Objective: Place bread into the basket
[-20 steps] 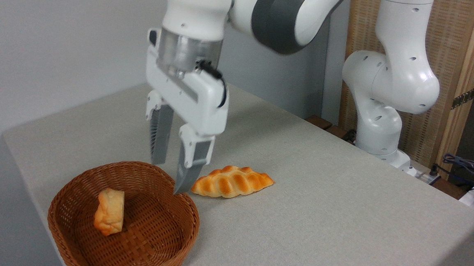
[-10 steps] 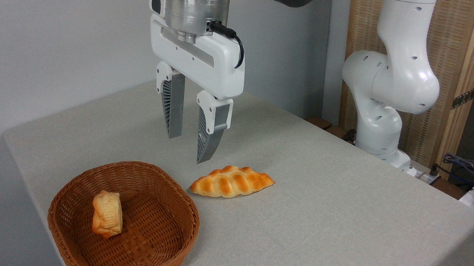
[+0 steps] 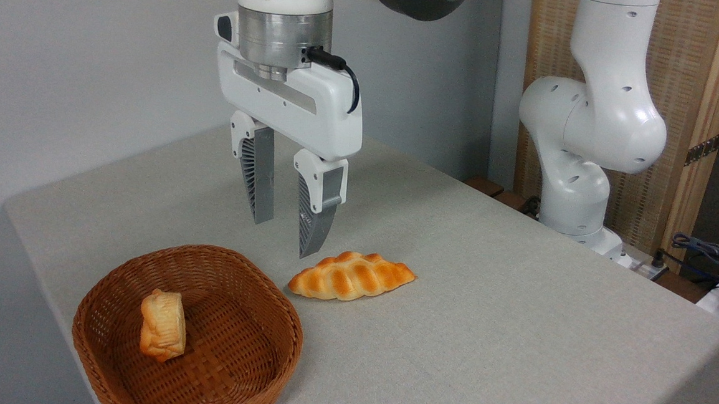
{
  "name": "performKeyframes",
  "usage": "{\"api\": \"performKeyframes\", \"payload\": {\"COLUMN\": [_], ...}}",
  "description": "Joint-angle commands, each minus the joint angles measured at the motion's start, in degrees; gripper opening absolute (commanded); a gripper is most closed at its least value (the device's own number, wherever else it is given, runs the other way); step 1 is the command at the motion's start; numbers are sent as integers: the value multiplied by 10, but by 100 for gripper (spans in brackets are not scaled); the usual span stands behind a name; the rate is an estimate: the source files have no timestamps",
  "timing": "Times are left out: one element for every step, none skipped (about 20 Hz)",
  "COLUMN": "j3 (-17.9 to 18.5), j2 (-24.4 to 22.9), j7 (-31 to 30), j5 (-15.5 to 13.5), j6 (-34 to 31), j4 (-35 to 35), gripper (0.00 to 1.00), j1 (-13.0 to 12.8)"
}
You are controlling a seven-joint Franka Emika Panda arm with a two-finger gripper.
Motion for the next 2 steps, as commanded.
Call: {"api": "performKeyframes", "payload": {"j3": [0, 0], "j2": [8, 9], "j7": [-12, -13], "j5": [8, 7], "j6": [-12, -12], "j4": [11, 11], "gripper": [100, 100], "j1": [-4, -4]}}
